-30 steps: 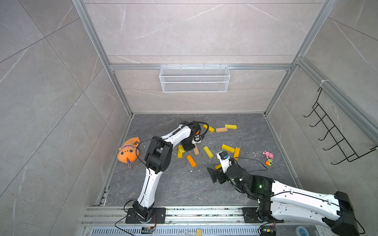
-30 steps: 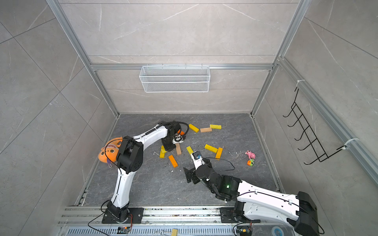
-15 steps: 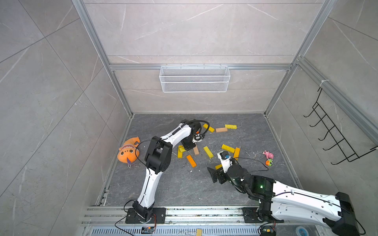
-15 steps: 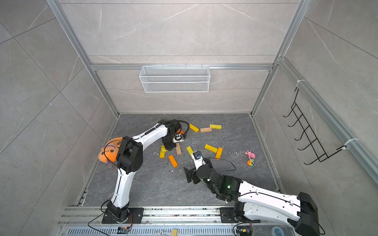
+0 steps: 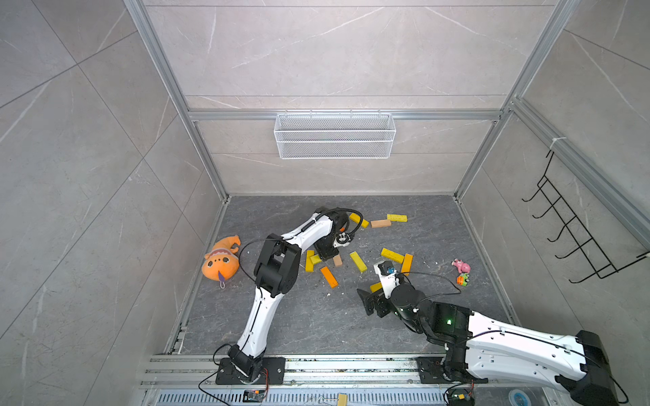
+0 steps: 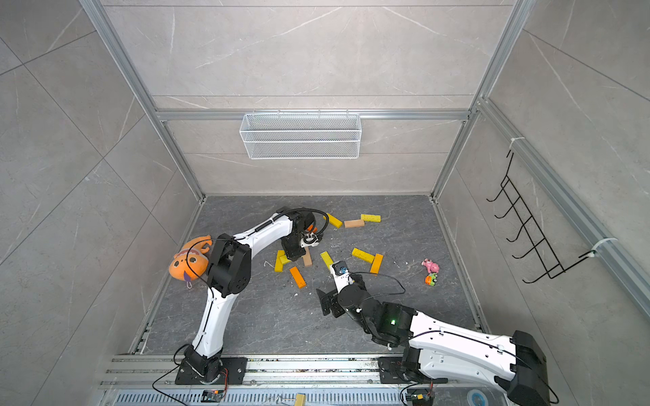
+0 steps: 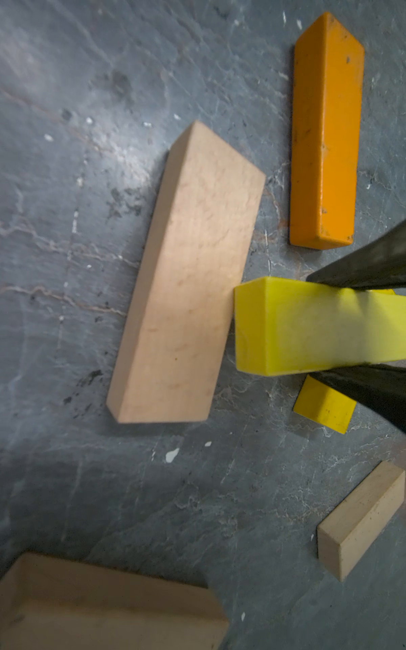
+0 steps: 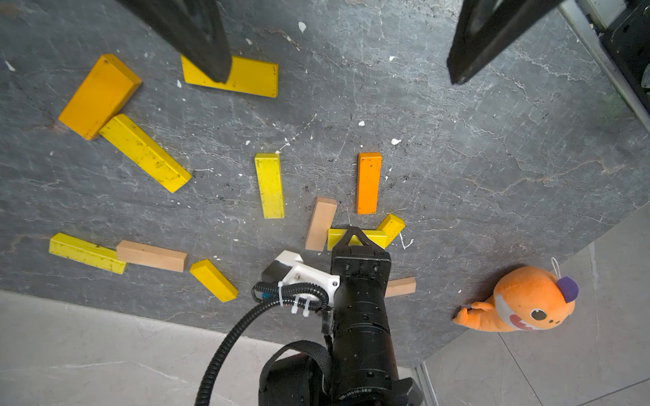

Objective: Assemble the number 8 with building blocks
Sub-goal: Place the building block at the center of the board.

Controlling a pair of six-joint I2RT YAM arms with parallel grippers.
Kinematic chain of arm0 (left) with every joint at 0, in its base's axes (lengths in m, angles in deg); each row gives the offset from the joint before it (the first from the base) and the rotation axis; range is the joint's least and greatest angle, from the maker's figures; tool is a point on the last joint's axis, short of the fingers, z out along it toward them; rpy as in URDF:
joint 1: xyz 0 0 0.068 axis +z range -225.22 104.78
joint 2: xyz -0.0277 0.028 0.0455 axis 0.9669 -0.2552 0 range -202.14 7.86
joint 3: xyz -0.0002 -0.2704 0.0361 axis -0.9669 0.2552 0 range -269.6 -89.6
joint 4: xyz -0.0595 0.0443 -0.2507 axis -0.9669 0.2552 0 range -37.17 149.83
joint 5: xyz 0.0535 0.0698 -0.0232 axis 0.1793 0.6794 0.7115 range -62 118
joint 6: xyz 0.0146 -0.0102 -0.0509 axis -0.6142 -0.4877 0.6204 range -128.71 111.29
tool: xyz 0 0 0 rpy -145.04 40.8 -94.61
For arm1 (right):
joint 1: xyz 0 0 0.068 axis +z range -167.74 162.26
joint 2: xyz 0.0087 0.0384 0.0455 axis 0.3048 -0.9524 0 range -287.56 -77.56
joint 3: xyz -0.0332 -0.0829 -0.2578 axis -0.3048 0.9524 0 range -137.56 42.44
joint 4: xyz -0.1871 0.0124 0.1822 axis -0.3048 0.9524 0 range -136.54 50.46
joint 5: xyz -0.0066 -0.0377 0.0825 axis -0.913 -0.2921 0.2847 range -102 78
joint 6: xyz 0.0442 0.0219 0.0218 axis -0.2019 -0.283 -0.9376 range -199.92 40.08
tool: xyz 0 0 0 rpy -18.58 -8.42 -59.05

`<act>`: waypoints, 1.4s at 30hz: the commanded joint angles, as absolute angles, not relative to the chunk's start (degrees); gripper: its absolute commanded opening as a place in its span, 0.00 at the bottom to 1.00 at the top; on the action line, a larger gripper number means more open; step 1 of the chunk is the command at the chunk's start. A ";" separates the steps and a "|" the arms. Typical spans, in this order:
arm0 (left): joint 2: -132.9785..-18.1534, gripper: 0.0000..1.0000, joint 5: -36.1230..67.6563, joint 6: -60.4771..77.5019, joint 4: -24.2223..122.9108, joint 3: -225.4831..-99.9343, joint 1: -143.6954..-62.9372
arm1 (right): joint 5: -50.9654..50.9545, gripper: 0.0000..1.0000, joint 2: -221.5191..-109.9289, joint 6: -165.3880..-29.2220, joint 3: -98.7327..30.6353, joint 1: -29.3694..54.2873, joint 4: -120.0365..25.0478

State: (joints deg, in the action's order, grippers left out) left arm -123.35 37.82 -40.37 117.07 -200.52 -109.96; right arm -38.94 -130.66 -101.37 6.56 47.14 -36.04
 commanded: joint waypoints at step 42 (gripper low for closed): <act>-121.73 0.16 40.04 -40.26 120.31 -200.96 -109.90 | -39.68 0.99 -130.47 -102.96 8.25 47.38 -37.01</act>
